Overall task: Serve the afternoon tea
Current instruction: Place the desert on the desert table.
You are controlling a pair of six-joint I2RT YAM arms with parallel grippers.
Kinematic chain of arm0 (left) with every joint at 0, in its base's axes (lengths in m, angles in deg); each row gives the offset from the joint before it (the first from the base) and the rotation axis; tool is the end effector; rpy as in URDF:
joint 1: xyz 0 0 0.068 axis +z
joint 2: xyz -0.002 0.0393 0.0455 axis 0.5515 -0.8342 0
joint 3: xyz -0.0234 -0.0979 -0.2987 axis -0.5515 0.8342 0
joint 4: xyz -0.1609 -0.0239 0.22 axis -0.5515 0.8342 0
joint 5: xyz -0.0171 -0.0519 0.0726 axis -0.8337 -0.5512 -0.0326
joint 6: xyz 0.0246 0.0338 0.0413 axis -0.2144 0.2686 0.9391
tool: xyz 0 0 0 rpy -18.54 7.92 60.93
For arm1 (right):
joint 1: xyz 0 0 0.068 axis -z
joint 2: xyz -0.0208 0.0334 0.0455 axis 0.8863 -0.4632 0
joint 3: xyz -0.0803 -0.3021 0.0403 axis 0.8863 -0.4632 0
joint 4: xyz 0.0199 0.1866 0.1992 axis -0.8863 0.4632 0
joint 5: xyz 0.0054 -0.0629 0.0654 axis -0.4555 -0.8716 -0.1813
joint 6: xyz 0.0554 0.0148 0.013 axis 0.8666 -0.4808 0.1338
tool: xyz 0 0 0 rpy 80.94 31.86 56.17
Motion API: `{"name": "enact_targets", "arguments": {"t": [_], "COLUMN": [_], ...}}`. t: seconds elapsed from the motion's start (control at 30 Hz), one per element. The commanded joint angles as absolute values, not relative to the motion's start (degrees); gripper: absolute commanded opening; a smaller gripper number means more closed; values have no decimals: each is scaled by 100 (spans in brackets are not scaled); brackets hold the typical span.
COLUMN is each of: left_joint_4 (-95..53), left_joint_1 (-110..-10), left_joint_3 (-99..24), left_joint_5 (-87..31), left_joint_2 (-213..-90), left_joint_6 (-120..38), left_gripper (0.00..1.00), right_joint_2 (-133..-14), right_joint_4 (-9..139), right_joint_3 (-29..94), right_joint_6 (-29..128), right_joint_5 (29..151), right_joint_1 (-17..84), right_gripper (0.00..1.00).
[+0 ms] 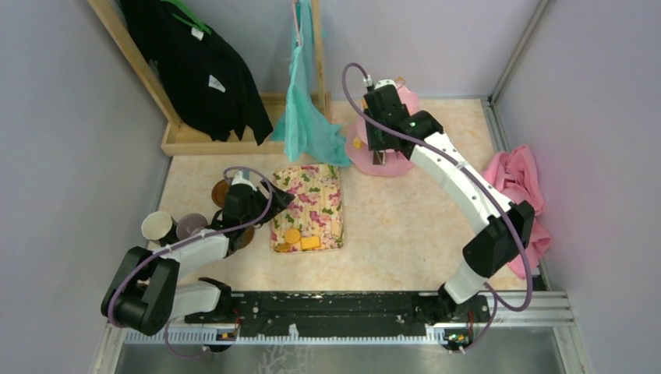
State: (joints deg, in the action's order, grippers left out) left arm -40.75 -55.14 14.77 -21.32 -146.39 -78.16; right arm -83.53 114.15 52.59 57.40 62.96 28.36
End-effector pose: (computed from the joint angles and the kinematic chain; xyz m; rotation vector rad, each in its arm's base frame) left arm 0.2123 -0.0853 0.1867 -0.4983 2.1053 -0.7645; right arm 0.3054 0.1894 0.4219 -0.2257 2.2856 0.0415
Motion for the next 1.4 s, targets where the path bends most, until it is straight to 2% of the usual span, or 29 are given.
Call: {"name": "enact_targets", "arguments": {"t": [0.0, 0.27, 0.8, 1.37], "left_joint_4": [-4256, -4384, -4548, -4620], "left_joint_1": [-5541, -5544, -5543, -5538], "left_joint_3": [1295, 1273, 1198, 1187], "left_joint_5": [-2253, -2318, -2352, -2352], "left_joint_2": [-14601, -14749, -15041, -15167], "left_joint_6": [-7740, -7728, -7702, -7733], "left_gripper": [86, 86, 86, 86], "right_joint_2": [-8562, -9107, -9364, -9514], "right_joint_4": [11392, 11539, 11442, 11467], "right_joint_3": [5904, 6335, 6424, 6642], "right_joint_6": [5620, 5585, 5589, 5495], "right_joint_5": [6406, 6521, 6712, 6847], "right_joint_1": [3032, 3307, 3728, 3840], "right_gripper": [19, 19, 19, 39]}}
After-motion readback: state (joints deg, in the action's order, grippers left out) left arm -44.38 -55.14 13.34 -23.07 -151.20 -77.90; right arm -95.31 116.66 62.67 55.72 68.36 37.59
